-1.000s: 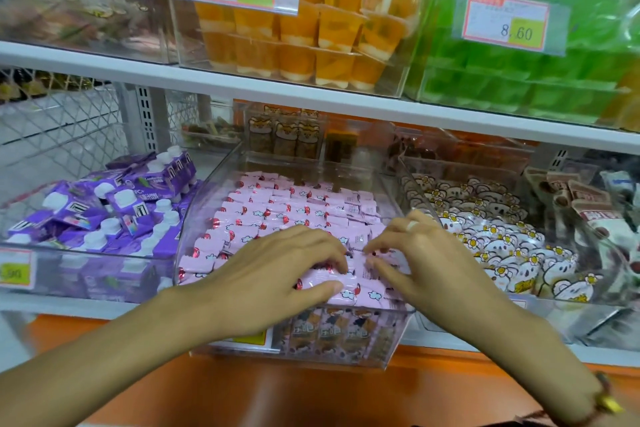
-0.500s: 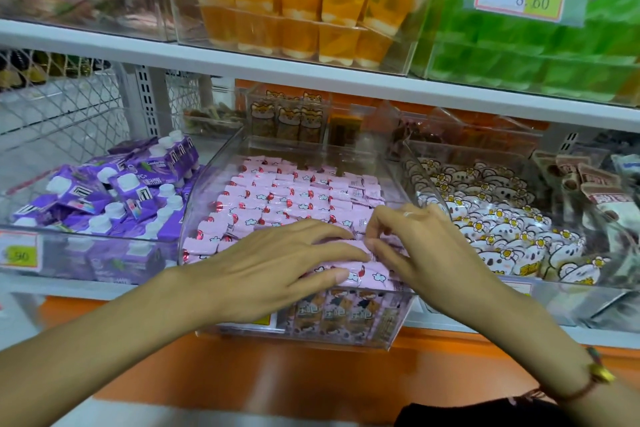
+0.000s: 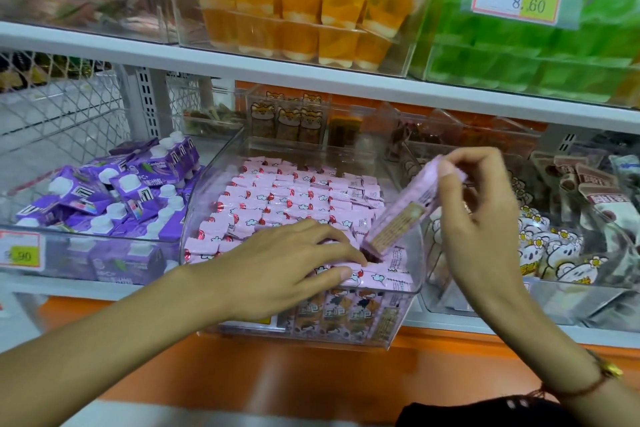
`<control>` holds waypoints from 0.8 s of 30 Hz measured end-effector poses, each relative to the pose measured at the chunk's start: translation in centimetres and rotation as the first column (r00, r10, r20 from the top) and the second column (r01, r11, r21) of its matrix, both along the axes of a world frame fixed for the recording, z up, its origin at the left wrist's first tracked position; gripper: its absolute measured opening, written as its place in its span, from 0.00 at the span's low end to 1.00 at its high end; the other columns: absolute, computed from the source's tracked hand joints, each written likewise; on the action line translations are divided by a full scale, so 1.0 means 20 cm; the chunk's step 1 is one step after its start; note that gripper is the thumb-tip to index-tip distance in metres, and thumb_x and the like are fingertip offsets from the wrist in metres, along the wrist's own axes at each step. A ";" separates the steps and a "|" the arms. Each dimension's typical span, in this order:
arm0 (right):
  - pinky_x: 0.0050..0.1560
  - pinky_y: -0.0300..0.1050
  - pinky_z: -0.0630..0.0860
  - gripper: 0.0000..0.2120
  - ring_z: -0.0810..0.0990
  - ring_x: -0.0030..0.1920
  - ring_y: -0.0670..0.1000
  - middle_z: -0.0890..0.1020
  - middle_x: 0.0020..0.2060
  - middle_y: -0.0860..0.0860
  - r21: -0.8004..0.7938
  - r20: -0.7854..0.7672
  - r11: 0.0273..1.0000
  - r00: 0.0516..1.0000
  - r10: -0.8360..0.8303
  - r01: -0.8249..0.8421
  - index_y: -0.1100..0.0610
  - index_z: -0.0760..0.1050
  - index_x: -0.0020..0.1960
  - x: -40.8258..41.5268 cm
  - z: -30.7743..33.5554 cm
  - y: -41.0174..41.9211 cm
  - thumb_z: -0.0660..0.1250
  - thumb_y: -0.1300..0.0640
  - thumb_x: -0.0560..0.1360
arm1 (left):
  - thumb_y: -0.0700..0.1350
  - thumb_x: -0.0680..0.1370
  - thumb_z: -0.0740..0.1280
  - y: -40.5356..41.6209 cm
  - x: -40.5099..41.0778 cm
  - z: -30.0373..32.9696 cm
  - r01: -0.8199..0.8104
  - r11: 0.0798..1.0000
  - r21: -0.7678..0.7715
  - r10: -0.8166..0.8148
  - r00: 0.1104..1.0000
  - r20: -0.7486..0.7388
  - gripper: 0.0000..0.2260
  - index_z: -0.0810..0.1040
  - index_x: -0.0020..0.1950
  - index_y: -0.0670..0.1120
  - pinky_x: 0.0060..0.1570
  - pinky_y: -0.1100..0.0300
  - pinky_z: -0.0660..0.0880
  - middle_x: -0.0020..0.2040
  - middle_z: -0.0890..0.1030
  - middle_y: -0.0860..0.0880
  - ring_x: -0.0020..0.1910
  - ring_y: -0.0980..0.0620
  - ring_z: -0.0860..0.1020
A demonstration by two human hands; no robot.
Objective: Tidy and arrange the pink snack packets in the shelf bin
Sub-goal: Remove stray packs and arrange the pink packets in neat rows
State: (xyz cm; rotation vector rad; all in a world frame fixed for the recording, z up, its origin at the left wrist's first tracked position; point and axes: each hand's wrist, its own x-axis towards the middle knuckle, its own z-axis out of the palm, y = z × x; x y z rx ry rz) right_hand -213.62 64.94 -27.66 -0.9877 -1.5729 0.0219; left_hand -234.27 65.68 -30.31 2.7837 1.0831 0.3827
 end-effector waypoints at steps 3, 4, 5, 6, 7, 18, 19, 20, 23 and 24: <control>0.36 0.31 0.68 0.08 0.70 0.34 0.39 0.73 0.36 0.45 -0.064 -0.283 0.998 0.959 0.007 -0.026 0.50 0.69 0.44 0.02 0.02 -0.01 0.59 0.60 0.80 | 0.62 0.80 0.50 -0.02 0.01 -0.01 -0.055 0.998 -0.038 0.059 0.993 0.107 0.17 0.69 0.64 0.63 0.61 0.58 0.68 0.62 0.70 0.64 0.62 0.65 0.66; 0.38 0.32 0.70 0.08 0.71 0.34 0.39 0.74 0.36 0.46 -0.116 -0.380 0.991 0.925 0.016 -0.065 0.51 0.69 0.44 0.03 0.03 -0.01 0.59 0.60 0.80 | 0.64 0.78 0.51 -0.02 0.02 -0.01 -0.099 0.994 -0.053 0.108 0.973 0.203 0.16 0.70 0.62 0.62 0.59 0.56 0.71 0.60 0.71 0.64 0.60 0.64 0.68; 0.40 0.35 0.72 0.07 0.73 0.35 0.40 0.74 0.36 0.47 -0.171 -0.461 0.979 0.887 0.020 -0.111 0.52 0.70 0.44 0.03 0.03 -0.01 0.59 0.61 0.80 | 0.67 0.76 0.54 -0.02 0.02 0.00 -0.138 0.986 -0.089 0.159 0.936 0.315 0.16 0.69 0.59 0.63 0.56 0.54 0.74 0.59 0.72 0.64 0.58 0.63 0.71; 0.42 0.37 0.74 0.07 0.74 0.35 0.41 0.76 0.35 0.47 -0.222 -0.520 0.962 0.854 0.021 -0.159 0.54 0.70 0.44 0.03 0.03 0.00 0.59 0.61 0.80 | 0.71 0.72 0.56 -0.02 0.03 0.00 -0.172 0.975 -0.143 0.217 0.879 0.425 0.18 0.67 0.58 0.64 0.53 0.54 0.76 0.59 0.72 0.64 0.57 0.63 0.73; 0.41 0.37 0.75 0.07 0.76 0.34 0.41 0.77 0.33 0.46 -0.264 -0.561 0.941 0.827 0.030 -0.213 0.55 0.71 0.44 0.02 0.03 0.00 0.58 0.62 0.80 | 0.73 0.69 0.57 -0.03 0.04 0.02 -0.180 0.967 -0.181 0.248 0.829 0.500 0.21 0.65 0.57 0.65 0.51 0.55 0.77 0.58 0.72 0.65 0.55 0.64 0.74; 0.59 0.34 0.67 0.19 0.71 0.59 0.42 0.74 0.59 0.48 -0.204 0.151 0.979 0.988 0.020 0.011 0.52 0.68 0.66 0.00 -0.01 -0.01 0.66 0.62 0.76 | 0.58 0.73 0.65 -0.01 0.08 0.08 -0.102 0.878 -0.468 0.433 0.587 0.684 0.15 0.76 0.56 0.54 0.31 0.67 0.72 0.38 0.82 0.58 0.31 0.64 0.78; 0.63 0.37 0.64 0.26 0.68 0.63 0.46 0.71 0.62 0.48 -0.097 0.327 0.995 0.945 -0.003 0.036 0.52 0.65 0.69 0.00 -0.02 -0.01 0.68 0.63 0.74 | 0.55 0.75 0.64 0.00 0.08 0.09 -0.098 0.858 -0.505 0.471 0.545 0.694 0.11 0.77 0.54 0.52 0.29 0.73 0.70 0.34 0.82 0.58 0.28 0.66 0.77; 0.65 0.40 0.63 0.31 0.66 0.65 0.49 0.70 0.64 0.49 -0.041 0.465 0.998 0.885 -0.018 0.041 0.50 0.64 0.71 -0.01 -0.02 -0.02 0.70 0.62 0.71 | 0.53 0.77 0.64 0.01 0.09 0.09 -0.076 0.836 -0.543 0.499 0.517 0.695 0.09 0.78 0.52 0.50 0.26 0.77 0.68 0.30 0.81 0.60 0.27 0.67 0.77; 0.62 0.47 0.65 0.28 0.66 0.65 0.52 0.72 0.64 0.50 0.016 0.669 0.998 0.741 -0.057 0.062 0.49 0.68 0.68 -0.05 -0.03 -0.03 0.72 0.57 0.70 | 0.56 0.76 0.64 -0.02 0.10 0.11 -0.015 0.792 -0.610 0.524 0.529 0.667 0.13 0.81 0.46 0.47 0.28 0.77 0.69 0.30 0.82 0.60 0.27 0.69 0.77; 0.59 0.47 0.66 0.24 0.68 0.62 0.53 0.74 0.62 0.50 0.045 0.683 0.997 0.726 -0.077 0.063 0.51 0.72 0.65 -0.05 -0.03 -0.03 0.71 0.56 0.70 | 0.59 0.75 0.64 -0.02 0.11 0.10 -0.012 0.795 -0.607 0.509 0.558 0.655 0.17 0.83 0.45 0.48 0.34 0.71 0.73 0.33 0.84 0.56 0.29 0.67 0.78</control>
